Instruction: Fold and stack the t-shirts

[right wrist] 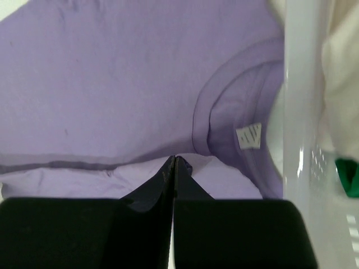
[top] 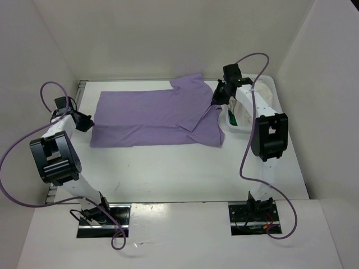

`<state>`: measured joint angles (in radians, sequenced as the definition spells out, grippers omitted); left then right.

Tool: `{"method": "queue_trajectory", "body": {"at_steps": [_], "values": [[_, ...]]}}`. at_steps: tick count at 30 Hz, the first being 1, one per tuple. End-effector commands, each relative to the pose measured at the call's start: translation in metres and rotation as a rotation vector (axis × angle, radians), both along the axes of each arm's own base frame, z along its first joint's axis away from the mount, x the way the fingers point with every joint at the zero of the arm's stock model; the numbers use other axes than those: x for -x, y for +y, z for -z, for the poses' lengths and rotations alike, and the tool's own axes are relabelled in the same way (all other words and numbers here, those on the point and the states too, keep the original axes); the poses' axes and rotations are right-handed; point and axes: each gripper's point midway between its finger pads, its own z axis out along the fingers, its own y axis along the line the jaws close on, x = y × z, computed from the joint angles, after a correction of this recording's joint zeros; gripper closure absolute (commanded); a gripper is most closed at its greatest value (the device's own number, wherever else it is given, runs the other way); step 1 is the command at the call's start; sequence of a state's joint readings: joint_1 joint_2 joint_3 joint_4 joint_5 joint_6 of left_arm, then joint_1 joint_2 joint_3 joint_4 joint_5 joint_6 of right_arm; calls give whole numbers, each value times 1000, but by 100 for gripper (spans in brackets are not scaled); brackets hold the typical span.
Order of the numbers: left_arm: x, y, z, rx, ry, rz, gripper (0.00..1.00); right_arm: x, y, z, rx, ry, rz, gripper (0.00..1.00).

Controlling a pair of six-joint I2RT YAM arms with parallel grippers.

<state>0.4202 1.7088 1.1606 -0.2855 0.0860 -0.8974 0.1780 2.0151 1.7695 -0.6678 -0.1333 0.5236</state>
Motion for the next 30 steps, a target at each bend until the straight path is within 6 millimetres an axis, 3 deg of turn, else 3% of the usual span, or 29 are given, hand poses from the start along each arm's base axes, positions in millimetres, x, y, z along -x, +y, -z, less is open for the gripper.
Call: {"method": "queue_trajectory", "body": {"at_steps": [1, 3, 5, 6, 7, 8, 10, 11, 12, 13, 14, 15, 16, 17, 18, 20, 21, 22, 23, 24, 25, 26, 30], "values": [[-16, 15, -1, -28, -21, -30, 100, -34, -4, -12, 15, -85, 10, 100], [-15, 15, 12, -16, 7, -29, 100, -52, -3, -14, 20, -112, 18, 100], [-19, 18, 12, -27, 2, -36, 100, -60, -3, -11, 29, -114, 26, 100], [-18, 18, 17, -23, 12, -36, 99, -63, -3, 2, 40, -91, 17, 100], [-18, 20, 17, -30, 15, -43, 96, -74, -1, -10, 34, -128, 18, 100], [-18, 20, 17, -30, 15, -43, 88, -77, -1, 2, 37, -107, 18, 100], [-18, 20, 9, -38, -3, -43, 77, -90, 3, -10, 21, -146, 11, 100], [-13, 18, 11, -35, 4, -43, 70, -92, 4, -9, 14, -139, 19, 97], [-10, 20, -1, -63, -14, -45, 58, -94, 4, -11, 13, -142, 20, 92], [-6, 20, -5, -82, -17, -43, 53, -95, 7, -21, -1, -158, 10, 87], [0, 24, -10, -93, -24, -58, 50, -95, 9, -22, -9, -157, 3, 76], [6, 21, -25, -106, -56, -60, 49, -93, 9, -20, -7, -148, 2, 73], [20, 15, -16, -100, -27, -52, 47, -89, 15, -41, -15, -184, -8, 71], [27, 12, -16, -98, -21, -51, 47, -86, 14, -49, -16, -192, -8, 69], [34, 10, -23, -114, -27, -51, 47, -80, 15, -56, -25, -197, -15, 69], [52, 2, -12, -103, 17, -40, 57, -61, 16, -79, -49, -233, -32, 72], [58, -1, -12, -102, 19, -40, 60, -53, 16, -84, -58, -244, -40, 87], [64, -3, -9, -98, 27, -40, 63, -33, 13, -59, -49, -184, -39, 94], [77, -6, 2, -91, 58, -40, 65, -20, 12, -86, -67, -246, -47, 100], [84, -8, 6, -71, 70, -38, 67, -8, 10, -82, -65, -237, -47, 100], [89, -11, 13, -48, 81, -34, 67, 16, 12, -48, -61, -154, -63, 100], [93, -9, 14, -50, 76, -45, 67, 40, 8, -37, -62, -125, -56, 100], [101, -14, 31, -16, 110, -42, 54, 89, 1, -13, -67, -63, -66, 100]]}}
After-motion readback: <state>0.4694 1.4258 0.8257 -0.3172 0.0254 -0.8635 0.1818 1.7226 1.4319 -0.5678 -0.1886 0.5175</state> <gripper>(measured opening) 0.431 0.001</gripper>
